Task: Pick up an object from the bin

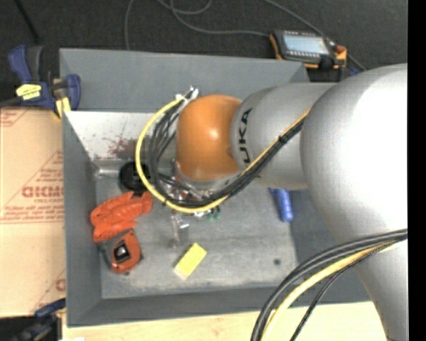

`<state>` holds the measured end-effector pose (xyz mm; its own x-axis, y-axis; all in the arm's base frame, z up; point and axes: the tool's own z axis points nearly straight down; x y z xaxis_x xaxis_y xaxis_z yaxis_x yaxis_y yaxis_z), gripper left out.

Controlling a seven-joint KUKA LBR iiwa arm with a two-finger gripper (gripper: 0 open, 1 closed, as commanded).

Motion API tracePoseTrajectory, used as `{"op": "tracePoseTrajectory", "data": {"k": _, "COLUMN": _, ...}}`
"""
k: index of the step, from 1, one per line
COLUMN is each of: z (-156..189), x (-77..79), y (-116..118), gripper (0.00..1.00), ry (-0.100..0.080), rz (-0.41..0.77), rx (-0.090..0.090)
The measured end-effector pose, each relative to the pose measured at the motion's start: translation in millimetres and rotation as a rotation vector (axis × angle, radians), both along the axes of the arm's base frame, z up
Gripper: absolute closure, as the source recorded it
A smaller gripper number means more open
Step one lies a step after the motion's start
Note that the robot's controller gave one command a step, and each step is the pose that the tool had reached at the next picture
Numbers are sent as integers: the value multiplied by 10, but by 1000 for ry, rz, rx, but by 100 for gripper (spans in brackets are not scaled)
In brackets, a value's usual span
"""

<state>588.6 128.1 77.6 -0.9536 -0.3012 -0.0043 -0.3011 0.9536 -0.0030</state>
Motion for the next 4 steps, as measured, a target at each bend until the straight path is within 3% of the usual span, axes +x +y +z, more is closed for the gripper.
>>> {"op": "tracePoseTrajectory", "data": {"k": 1, "z": 26, "x": 294, "y": 600, "gripper": 0, "ry": 6, "rz": -206, "rx": -4}}
{"op": "tracePoseTrajectory", "data": {"k": 2, "z": 13, "x": 255, "y": 498, "gripper": 0, "ry": 3, "rz": -231, "rx": -3}}
{"op": "tracePoseTrajectory", "data": {"k": 3, "z": 18, "x": 279, "y": 627, "gripper": 0, "ry": -1, "rz": -68, "rx": -34}}
{"op": "tracePoseTrajectory", "data": {"k": 4, "z": 44, "x": 307, "y": 590, "gripper": 0, "ry": -6, "rz": 2, "rx": -29}}
